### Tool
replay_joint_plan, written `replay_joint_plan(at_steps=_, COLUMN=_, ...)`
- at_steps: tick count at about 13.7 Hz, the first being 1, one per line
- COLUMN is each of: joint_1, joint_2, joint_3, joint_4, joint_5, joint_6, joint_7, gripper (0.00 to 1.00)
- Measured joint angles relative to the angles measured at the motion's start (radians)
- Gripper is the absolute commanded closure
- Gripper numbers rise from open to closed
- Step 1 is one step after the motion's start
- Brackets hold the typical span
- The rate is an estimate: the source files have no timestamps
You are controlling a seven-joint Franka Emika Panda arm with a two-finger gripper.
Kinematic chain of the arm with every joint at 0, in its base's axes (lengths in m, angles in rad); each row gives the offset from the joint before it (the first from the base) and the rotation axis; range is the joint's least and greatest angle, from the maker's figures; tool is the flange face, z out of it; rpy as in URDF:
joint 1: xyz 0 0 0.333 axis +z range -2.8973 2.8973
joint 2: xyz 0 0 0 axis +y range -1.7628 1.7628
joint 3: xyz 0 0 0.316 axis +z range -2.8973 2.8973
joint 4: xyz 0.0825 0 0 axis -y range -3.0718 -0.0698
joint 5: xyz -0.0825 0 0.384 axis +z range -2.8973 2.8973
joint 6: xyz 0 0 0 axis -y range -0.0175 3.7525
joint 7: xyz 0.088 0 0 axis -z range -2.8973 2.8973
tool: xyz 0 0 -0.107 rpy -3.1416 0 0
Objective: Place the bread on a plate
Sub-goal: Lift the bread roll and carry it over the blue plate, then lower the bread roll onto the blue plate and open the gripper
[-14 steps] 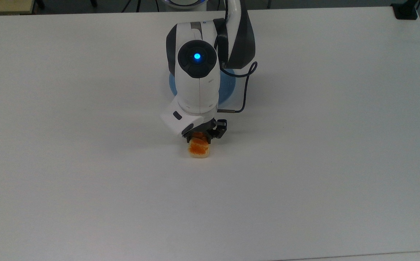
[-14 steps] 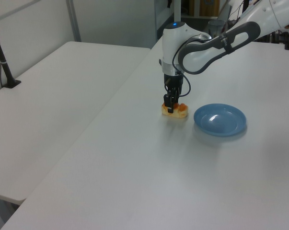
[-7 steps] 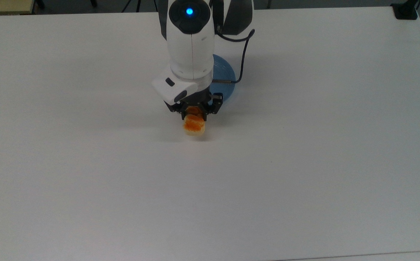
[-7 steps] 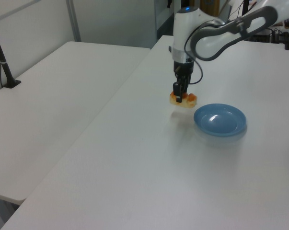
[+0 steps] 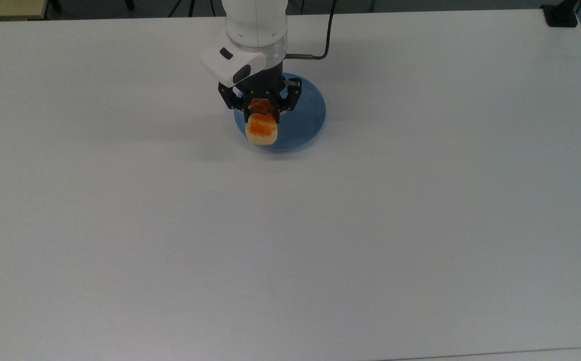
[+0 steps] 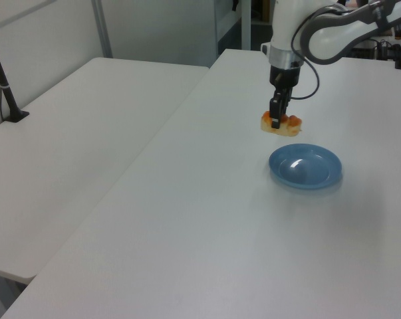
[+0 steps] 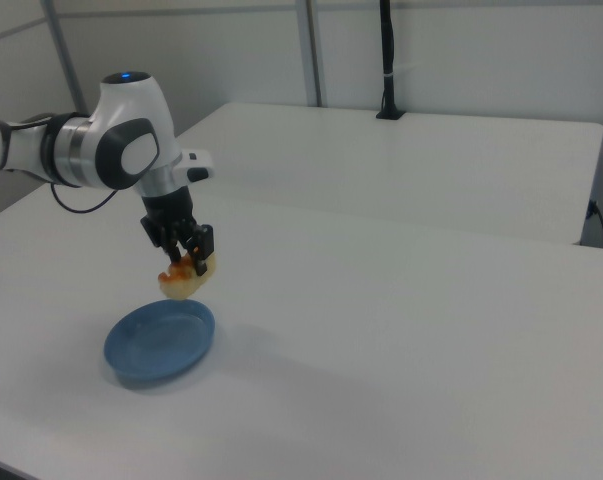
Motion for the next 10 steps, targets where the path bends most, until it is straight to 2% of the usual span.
replay_joint_plan(at_steps=6, joint_1=0.003, joint_2=-0.108, joint_3=0.004, joint_4=-0.197, joint_5=0.0, joint_6=0.001, joint_7=-0.037, gripper=0.44)
replay_joint_plan(at_steps=10, joint_1=0.036, joint_2=-0.107, joint_3=0.005, joint_4=-0.272, joint_5=0.001, joint_6=0.094, joint_7=0.01, gripper=0.44)
